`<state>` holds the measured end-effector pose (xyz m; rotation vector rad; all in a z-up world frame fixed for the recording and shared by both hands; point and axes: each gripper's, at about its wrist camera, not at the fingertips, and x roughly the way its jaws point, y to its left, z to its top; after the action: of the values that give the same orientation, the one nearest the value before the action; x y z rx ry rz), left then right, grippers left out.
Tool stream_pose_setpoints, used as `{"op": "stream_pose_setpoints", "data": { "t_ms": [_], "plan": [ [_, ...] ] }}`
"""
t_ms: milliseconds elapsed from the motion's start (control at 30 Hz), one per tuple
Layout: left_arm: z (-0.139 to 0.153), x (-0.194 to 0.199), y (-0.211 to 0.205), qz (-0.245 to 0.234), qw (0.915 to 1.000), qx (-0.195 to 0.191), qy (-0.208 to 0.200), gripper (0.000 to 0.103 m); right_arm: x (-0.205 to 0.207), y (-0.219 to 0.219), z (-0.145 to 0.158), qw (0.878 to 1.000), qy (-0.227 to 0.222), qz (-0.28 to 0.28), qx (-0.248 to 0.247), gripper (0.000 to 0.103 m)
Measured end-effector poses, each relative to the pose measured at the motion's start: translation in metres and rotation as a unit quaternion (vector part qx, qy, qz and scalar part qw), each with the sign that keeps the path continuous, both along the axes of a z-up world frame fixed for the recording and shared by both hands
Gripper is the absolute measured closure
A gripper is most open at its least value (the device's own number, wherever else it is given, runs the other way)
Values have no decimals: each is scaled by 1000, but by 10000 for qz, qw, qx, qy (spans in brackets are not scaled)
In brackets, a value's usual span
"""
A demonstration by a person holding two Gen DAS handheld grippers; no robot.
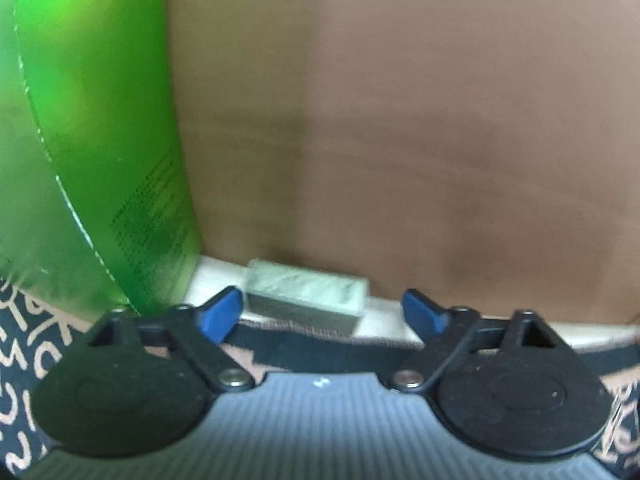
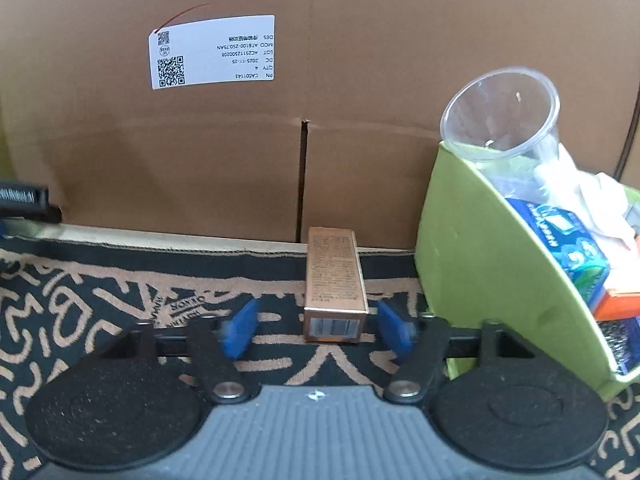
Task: Organize objects
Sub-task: 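Grasp the grey-green small box with the left tool while the right tool grasps the second copper box, then carry both small boxes into the shoebox and open both tools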
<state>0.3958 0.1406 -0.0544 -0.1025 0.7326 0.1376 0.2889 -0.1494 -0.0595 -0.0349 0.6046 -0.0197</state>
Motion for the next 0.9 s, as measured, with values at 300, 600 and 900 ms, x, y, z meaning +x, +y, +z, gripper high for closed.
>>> {"op": "stream_pose_setpoints", "data": {
  "t_ms": [300,600,900],
  "plan": [
    [9,-40,-22,-1321,9910,-213,3,42,-43,-2,8,9984,-41,511,251,67],
    [22,-149,-76,-3014,9531,-277,77,42,-117,-14,9,9933,-3,1116,293,68],
    [25,-215,-136,-3404,9393,-441,3,42,-186,-60,19,9959,-325,791,288,69]
  ]
}}
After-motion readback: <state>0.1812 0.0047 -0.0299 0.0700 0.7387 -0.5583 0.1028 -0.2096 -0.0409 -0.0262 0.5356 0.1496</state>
